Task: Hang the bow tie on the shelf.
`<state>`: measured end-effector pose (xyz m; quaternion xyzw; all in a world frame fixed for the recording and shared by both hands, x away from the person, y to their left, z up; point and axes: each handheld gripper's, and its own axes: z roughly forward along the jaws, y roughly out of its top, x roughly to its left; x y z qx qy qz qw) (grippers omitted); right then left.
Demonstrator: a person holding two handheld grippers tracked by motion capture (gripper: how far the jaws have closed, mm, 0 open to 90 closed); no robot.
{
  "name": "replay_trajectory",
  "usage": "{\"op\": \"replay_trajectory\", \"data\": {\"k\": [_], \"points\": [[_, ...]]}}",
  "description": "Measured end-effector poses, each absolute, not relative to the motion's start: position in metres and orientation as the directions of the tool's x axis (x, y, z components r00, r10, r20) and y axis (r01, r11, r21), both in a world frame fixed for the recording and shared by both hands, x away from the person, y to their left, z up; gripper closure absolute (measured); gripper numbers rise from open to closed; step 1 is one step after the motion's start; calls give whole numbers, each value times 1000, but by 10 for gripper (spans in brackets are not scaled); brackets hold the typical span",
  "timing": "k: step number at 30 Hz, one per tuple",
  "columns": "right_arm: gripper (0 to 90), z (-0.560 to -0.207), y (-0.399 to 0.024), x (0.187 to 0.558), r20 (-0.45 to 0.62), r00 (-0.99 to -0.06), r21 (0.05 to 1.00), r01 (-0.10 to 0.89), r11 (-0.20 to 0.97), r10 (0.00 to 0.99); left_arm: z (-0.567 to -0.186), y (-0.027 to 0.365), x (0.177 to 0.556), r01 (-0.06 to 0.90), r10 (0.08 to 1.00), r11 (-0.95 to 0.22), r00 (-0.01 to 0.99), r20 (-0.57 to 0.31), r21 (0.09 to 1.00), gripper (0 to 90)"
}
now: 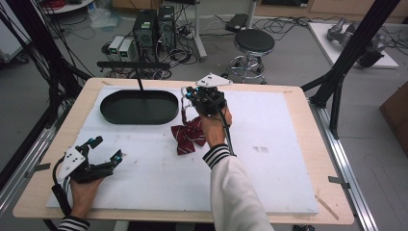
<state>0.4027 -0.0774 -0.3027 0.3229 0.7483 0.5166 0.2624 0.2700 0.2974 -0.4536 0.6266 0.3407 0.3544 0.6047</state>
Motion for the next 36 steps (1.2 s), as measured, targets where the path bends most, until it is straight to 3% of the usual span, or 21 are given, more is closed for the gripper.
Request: {"op": "replay_trajectory", "data": {"k": [14, 36], "points": [[874, -284, -59, 411, -70, -663, 966, 141, 216, 745, -454, 298, 270, -3, 855, -35, 518, 32, 999, 127], [875, -266, -29, 445, -73, -680, 959, 152, 238, 730, -454, 298, 271, 9, 853, -25, 522, 17, 1000, 128]]}}
